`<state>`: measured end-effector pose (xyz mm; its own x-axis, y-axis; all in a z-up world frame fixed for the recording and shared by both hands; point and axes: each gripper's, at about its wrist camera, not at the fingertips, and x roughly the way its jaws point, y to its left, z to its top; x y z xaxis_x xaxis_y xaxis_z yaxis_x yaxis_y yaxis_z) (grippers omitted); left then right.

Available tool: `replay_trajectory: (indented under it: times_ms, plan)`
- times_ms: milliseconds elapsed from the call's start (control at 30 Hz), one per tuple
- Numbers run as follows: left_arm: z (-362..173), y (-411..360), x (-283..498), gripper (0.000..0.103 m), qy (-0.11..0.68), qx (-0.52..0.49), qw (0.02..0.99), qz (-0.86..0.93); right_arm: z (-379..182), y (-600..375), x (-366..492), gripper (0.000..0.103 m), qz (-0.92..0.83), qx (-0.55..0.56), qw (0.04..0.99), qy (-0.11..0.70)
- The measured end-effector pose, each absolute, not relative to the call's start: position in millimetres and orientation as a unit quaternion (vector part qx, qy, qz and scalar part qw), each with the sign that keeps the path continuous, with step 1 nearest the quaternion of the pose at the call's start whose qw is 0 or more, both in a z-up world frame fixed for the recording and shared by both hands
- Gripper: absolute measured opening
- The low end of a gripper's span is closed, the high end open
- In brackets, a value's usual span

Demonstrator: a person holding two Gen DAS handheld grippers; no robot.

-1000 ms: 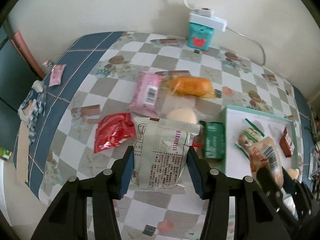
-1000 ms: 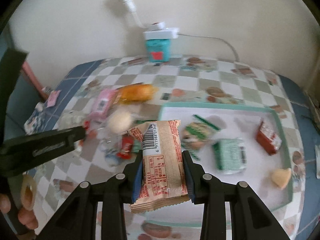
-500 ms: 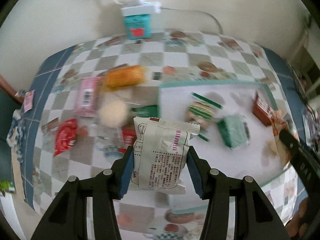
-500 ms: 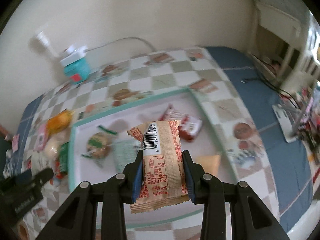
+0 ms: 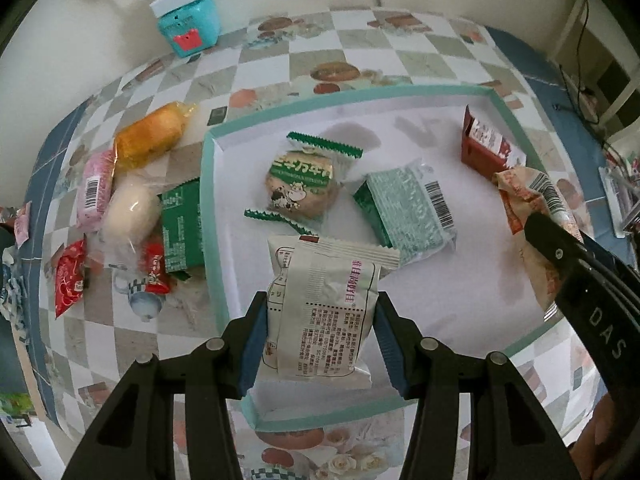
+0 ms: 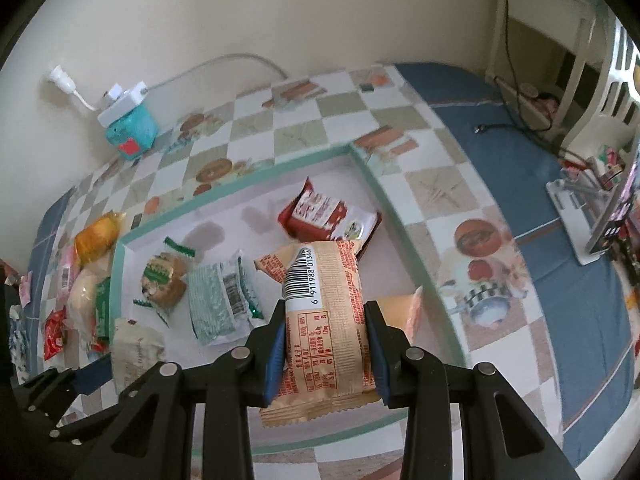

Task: Organize snacks
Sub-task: 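Carry both bags over the tray and open both grippers to release them, then move both open tools back over the snack pile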

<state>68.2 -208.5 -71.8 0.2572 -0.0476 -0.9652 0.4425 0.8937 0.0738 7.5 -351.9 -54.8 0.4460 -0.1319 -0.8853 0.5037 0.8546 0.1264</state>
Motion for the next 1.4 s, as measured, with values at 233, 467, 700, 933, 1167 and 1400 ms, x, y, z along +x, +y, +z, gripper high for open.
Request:
replay_trajectory:
  times_ms: [233,467,700,933,1167,1400]
  plan:
    - [-74.3,-205.3,70.8,0.073,0.594,0.16,0.774,-0.151,-56.7,-350.0,8.9,0.044,-0.192,0.185,0.824,0.5]
    - [-66.5,-192.6,76.5,0.079,0.591,0.14,0.782,-0.14,-50.7,-345.5,10.4,0.055,-0.194,0.168,0.828,0.499]
    - [-54.6,-158.3,92.8,0.094,0.579,0.097,0.803,-0.101,-45.0,-330.5,14.3,0.073,-0.186,0.138,0.837,0.495]
    - [-47.9,-121.8,109.0,0.094,0.567,0.075,0.819,-0.049,-44.0,-313.9,19.3,0.085,-0.171,0.113,0.847,0.491]
    - [-44.0,-78.5,124.9,0.095,0.563,0.046,0.825,-0.009,-39.8,-296.9,23.4,0.103,-0.15,0.104,0.86,0.477]
    - [-41.2,-30.2,137.9,0.1,0.557,0.007,0.83,0.026,-35.9,-284.8,26.8,0.103,-0.155,0.11,0.868,0.458]
